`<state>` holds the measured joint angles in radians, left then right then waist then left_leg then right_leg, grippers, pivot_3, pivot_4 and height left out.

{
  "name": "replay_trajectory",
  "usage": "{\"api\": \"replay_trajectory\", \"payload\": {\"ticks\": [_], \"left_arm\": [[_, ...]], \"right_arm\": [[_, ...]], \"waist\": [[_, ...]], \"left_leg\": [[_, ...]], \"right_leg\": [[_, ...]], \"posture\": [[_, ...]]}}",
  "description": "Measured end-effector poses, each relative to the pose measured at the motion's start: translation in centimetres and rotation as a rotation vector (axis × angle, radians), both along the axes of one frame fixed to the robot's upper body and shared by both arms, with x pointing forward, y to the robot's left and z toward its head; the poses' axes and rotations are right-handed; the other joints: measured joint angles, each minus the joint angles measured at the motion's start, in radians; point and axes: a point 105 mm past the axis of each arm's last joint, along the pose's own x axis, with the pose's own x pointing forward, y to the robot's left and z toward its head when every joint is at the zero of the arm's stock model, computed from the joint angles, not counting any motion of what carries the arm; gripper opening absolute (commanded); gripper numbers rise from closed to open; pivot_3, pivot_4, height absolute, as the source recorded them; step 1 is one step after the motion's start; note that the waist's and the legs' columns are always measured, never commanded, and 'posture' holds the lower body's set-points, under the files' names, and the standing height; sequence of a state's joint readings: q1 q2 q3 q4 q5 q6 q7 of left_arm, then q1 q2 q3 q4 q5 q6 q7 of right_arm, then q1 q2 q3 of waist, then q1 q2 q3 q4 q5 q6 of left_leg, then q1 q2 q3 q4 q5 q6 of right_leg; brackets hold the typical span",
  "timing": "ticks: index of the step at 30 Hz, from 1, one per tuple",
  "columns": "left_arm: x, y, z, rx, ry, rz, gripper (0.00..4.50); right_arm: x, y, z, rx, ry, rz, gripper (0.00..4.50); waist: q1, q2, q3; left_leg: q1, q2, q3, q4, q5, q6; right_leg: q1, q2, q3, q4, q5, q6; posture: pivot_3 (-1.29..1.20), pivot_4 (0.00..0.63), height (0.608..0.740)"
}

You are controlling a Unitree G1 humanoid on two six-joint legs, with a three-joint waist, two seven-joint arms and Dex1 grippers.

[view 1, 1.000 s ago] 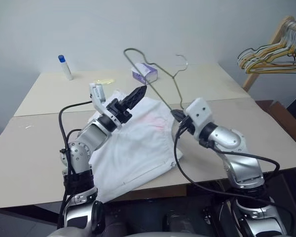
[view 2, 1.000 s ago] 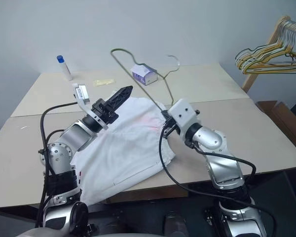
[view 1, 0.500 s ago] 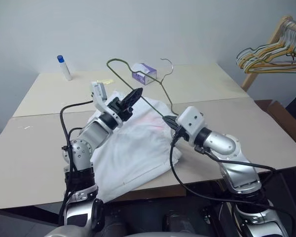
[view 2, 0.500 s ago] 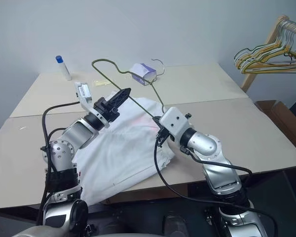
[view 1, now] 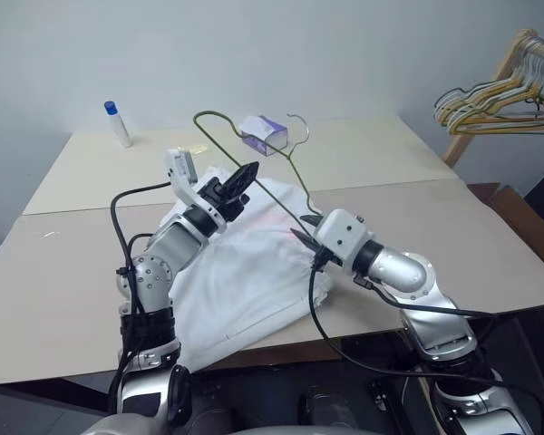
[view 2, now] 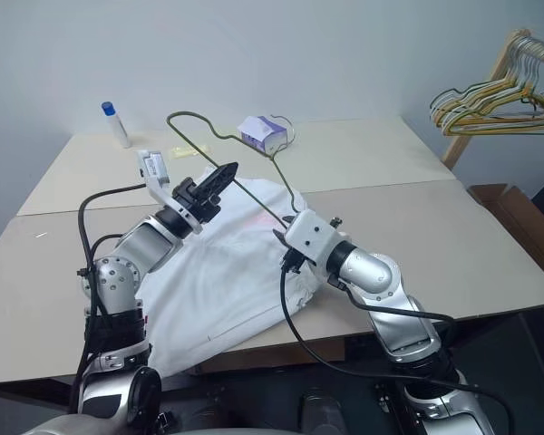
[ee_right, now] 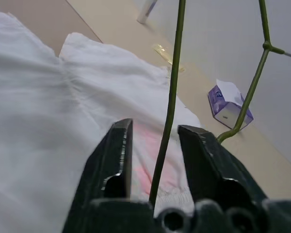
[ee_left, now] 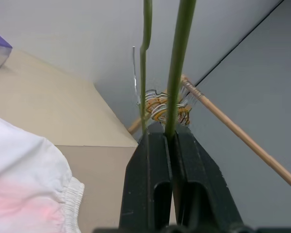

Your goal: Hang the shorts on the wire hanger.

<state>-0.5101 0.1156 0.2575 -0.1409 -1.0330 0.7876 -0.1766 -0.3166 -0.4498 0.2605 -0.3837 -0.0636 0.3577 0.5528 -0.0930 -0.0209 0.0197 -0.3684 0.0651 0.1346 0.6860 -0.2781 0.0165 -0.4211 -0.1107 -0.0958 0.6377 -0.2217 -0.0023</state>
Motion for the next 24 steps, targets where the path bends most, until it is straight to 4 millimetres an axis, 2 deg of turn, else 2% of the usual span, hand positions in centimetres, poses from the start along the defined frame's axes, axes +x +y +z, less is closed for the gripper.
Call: {"api": "replay_trajectory", "payload": {"ticks": [4,10,13,16,20,24], "left_arm": [[0.0,0.2,0.0,0.052,-0.035,0.003,0.00],[-1.0,2.1,1.3,0.155,-0.171,-0.070,0.00],[-2.9,3.9,3.5,0.117,-0.310,-0.190,0.00],[-5.3,6.4,6.2,0.080,-0.477,-0.302,0.00],[-7.4,7.1,7.2,0.091,-0.604,-0.464,0.00],[-7.6,7.2,8.0,0.067,-0.675,-0.503,0.00]], "right_arm": [[0.1,-0.2,0.5,0.047,0.018,0.002,4.31],[0.3,-3.1,2.8,0.233,0.212,0.011,4.31],[-0.5,-4.5,3.9,0.271,0.372,0.120,4.31],[-1.8,-5.8,3.7,0.281,0.577,0.225,4.31],[-3.2,-4.8,4.2,0.362,0.772,0.435,4.31],[-3.5,-3.2,4.1,0.327,0.887,0.519,4.31]], "waist": [[0.001,0.000,0.000],[-0.001,0.000,0.000],[-0.003,0.000,0.000],[-0.002,0.000,0.000],[0.002,0.000,0.000],[0.010,0.000,0.000]], "left_leg": [[0.000,0.000,0.000,0.000,0.000,0.000],[0.000,0.001,0.000,0.000,-0.001,0.001],[0.000,0.001,0.000,-0.001,-0.001,0.002],[0.000,0.002,0.000,-0.001,-0.001,0.002],[0.000,0.002,0.000,-0.001,-0.001,0.002],[-0.001,0.002,0.000,-0.001,-0.001,0.002]], "right_leg": [[0.000,0.000,0.000,0.000,0.000,0.000],[-0.001,0.000,-0.001,0.000,0.000,0.000],[-0.001,0.001,-0.001,-0.001,0.000,-0.001],[0.000,0.001,-0.002,-0.003,0.000,-0.001],[0.001,0.001,-0.002,-0.004,0.001,-0.001],[0.001,0.001,-0.002,-0.005,0.002,0.000]], "posture": [[-0.08,0.000,0.740],[-0.08,0.000,0.740],[-0.07,0.000,0.740],[-0.06,0.000,0.740],[-0.05,0.000,0.740],[-0.05,0.000,0.740]]}}
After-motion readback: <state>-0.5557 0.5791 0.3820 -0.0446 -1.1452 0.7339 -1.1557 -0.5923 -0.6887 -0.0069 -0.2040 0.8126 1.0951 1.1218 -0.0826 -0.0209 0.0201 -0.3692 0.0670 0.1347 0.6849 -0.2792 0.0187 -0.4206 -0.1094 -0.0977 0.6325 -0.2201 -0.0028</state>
